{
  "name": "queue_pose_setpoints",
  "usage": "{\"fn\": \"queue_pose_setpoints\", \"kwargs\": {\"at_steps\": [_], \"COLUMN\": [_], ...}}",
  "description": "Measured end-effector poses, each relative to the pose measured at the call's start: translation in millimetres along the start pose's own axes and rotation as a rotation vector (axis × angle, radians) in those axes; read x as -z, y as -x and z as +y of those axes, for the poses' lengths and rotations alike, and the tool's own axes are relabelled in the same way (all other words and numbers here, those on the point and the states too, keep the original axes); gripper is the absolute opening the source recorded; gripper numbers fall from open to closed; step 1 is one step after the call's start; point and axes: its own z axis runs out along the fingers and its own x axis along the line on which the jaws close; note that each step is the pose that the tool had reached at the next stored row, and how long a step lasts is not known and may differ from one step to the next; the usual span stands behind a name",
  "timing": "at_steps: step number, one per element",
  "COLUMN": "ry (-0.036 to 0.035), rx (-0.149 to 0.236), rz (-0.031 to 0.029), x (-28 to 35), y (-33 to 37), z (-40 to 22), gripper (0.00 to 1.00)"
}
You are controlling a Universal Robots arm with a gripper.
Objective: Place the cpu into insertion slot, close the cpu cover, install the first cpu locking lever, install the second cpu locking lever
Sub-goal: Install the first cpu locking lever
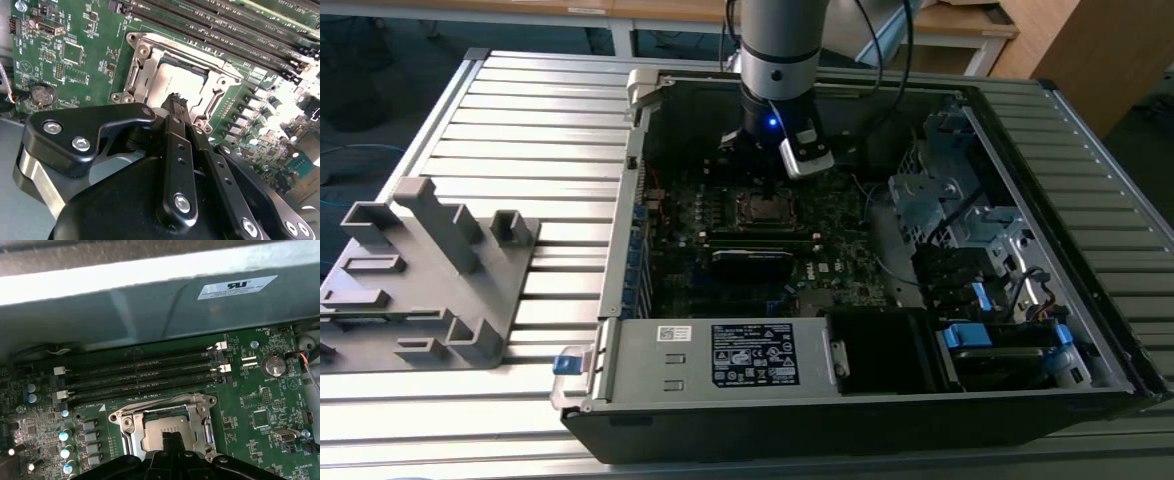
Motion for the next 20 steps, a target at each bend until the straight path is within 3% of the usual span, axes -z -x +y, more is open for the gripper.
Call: {"fn": "queue_pose_setpoints", "kwargs": {"at_steps": [7,9,10,20], "ry": [-0.0027,-0.0158,-0.0179,-0.0208], "rx": [0.000,0.001,0.001,0.001], "rz": [-0.0006,-0.0028,-0.0031,-0.0036], "x": [0.4,0.4,0.4,1.6], "y": [0.1,0.1,0.1,0.2], "z": [0.0,0.1,0.0,0.1], "gripper": [0.11,0.11,0.11,0.11]}}
